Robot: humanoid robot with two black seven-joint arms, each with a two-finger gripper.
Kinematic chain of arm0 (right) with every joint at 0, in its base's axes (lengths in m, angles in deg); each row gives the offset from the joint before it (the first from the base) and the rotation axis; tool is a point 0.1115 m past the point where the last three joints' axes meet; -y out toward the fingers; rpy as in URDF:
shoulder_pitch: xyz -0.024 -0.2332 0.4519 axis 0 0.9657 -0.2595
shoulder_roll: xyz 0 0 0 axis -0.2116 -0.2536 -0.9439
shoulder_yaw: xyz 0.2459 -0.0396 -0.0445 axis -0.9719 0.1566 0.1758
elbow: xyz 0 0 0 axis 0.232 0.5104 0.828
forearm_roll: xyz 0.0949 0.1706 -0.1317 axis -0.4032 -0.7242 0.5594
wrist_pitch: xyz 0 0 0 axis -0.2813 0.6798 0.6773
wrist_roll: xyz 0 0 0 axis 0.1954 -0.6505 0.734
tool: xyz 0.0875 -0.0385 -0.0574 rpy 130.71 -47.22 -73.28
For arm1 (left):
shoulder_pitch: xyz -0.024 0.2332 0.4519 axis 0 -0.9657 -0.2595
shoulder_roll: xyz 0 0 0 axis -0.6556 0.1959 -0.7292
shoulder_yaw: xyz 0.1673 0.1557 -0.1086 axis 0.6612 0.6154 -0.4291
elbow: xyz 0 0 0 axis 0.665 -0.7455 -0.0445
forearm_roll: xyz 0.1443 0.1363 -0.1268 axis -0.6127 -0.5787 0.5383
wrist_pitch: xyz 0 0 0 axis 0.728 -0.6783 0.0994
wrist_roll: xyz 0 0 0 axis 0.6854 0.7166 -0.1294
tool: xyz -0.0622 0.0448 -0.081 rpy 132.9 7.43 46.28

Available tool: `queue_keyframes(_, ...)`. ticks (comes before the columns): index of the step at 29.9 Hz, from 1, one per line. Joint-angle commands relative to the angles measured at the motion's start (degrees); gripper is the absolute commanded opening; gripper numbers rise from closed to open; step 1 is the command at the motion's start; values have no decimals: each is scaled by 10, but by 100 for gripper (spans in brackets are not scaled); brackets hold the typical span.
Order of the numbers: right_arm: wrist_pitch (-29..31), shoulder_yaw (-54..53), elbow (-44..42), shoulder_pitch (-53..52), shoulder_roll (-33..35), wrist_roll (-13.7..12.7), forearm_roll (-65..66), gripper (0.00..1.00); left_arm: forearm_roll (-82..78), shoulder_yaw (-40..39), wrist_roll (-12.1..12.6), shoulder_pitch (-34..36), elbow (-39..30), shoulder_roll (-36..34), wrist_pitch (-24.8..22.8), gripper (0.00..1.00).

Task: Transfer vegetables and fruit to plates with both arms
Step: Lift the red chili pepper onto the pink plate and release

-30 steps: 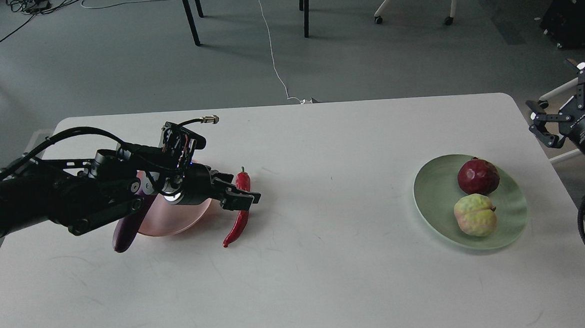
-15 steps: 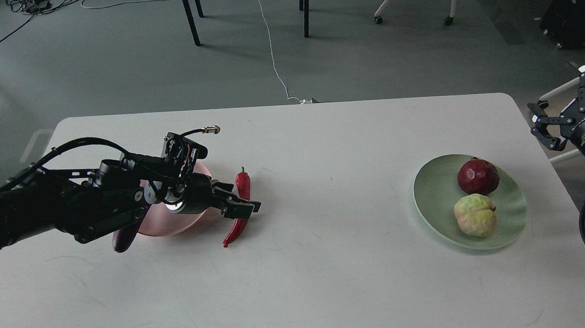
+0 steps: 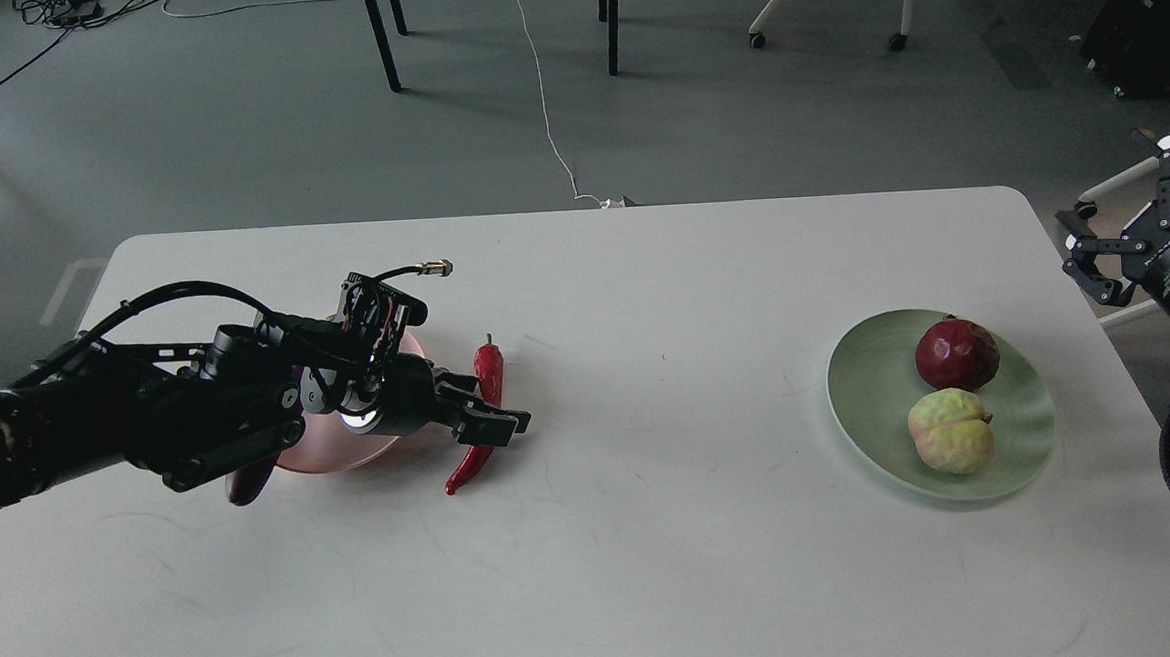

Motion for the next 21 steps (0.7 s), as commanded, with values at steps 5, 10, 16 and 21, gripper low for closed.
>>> queue_keyframes(5, 0, -6, -2, 0, 0, 0, 0, 97, 1, 1, -1, 1, 0, 4, -2, 27)
queue_keyframes(10, 0, -6, -3, 0, 0, 0, 0, 97, 1, 1, -6, 4, -3, -2, -3, 18)
queue_keyframes(16, 0, -6, -3, 1, 0, 0, 1, 97, 17, -11, -6, 19, -31, -27, -6, 17)
queue_keyframes(21, 0, -6, -3, 4, -1, 0, 1, 97, 68, -12, -4, 61, -67, -74, -6, 17)
